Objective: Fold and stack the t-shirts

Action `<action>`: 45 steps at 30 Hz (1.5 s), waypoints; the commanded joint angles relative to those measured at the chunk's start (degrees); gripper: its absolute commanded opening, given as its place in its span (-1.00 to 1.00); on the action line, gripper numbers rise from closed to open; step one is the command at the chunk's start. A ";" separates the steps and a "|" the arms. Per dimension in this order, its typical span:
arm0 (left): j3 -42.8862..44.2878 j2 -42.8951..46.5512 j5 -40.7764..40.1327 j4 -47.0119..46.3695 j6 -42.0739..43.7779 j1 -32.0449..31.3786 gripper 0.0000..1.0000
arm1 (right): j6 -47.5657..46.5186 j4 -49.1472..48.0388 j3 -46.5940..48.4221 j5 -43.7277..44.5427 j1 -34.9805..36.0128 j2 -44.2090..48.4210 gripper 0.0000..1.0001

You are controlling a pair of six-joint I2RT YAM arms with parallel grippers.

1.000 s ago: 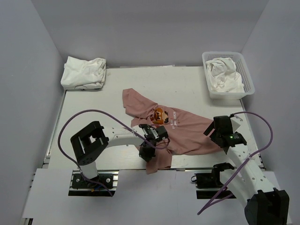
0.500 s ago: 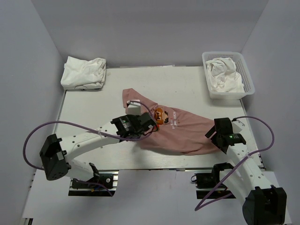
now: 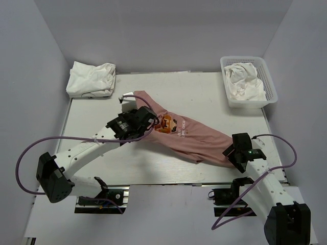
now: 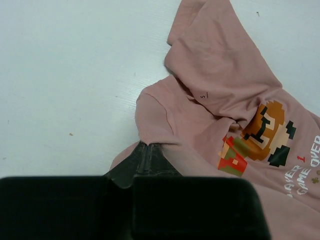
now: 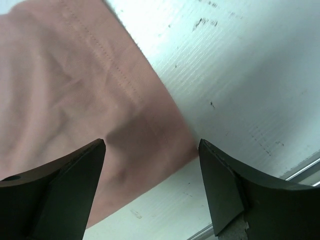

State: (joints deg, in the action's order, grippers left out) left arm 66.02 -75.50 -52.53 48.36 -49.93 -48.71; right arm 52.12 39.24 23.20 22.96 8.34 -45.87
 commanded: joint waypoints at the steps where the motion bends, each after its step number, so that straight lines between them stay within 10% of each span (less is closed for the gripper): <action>1: -0.89 3.26 0.41 -1.61 1.86 0.46 -1.00 | 1.15 -3.38 -0.96 -2.21 -0.08 -1.41 0.58; 8: -2.03 3.26 0.41 -0.99 1.33 1.51 -1.00 | 1.50 -4.00 -3.69 -9.16 -0.08 0.78 0.30; 11: -2.56 3.26 0.94 -0.99 1.33 1.51 -1.00 | 0.70 -4.88 -4.22 -9.87 -0.08 0.34 -0.16; 13: -2.56 4.31 0.94 -0.99 1.33 2.04 -1.00 | 0.70 -4.88 -3.87 -9.08 0.01 0.08 -1.00; 33: 14.74 23.20 10.68 -30.86 32.78 2.04 -1.00 | -13.00 -1.54 46.90 -2.74 0.01 2.01 -1.00; 45: 42.25 23.83 21.05 -26.56 41.05 1.51 -1.00 | -24.25 3.64 83.05 -11.62 0.01 -1.60 -1.00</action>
State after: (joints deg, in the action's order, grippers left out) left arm 103.48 -52.21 -36.42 21.02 -12.49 -47.11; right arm 32.53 41.23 101.16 13.39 8.38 -47.31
